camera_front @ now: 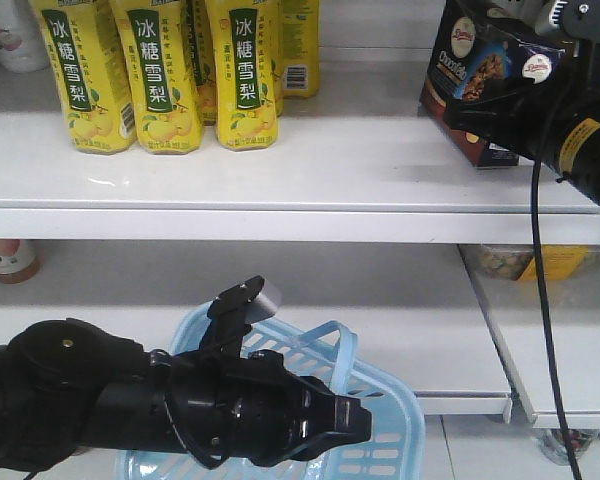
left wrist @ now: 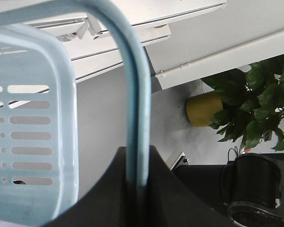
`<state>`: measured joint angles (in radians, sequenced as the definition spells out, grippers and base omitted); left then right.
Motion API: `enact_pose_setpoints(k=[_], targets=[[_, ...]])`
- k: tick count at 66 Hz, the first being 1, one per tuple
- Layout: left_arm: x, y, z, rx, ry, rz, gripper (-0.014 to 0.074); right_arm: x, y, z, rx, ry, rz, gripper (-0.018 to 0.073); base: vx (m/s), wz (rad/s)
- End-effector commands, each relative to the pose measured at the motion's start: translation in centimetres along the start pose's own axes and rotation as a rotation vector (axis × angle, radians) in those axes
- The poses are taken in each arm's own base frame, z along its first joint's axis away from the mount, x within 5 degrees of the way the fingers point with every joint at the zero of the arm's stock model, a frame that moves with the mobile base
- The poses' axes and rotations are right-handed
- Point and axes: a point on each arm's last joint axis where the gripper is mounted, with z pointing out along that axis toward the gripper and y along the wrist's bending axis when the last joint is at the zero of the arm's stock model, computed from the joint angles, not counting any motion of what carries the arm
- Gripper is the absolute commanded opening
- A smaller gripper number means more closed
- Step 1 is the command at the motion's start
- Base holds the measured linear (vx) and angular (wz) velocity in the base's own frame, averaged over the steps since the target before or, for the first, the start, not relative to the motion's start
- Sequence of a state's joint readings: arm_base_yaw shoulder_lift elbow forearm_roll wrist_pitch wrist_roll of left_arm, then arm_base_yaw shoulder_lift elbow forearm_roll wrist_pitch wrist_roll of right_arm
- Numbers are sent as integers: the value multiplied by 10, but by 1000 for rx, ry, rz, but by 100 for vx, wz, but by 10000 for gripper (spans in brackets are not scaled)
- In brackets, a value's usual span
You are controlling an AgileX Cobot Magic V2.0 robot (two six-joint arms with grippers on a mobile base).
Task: Left arm holds basket, right arm returns cookies
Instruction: 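Lower the cookie box onto the upper shelf beside the yellow bottles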
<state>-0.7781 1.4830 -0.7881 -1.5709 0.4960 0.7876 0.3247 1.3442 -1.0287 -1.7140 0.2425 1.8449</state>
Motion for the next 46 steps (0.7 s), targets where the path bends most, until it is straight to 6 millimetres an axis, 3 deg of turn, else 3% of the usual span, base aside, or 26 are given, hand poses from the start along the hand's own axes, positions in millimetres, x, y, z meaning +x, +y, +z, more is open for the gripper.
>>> enact_pose_setpoints(k=[1,46], targets=[[-9,-17,-9,54,-48,31,-6,-23,1,-7,-12,-81,-53,256,0,0],[-9,-17,-9,54,-48,31,-6,-22,6,-7,-72,-65,-54,323,0,0]])
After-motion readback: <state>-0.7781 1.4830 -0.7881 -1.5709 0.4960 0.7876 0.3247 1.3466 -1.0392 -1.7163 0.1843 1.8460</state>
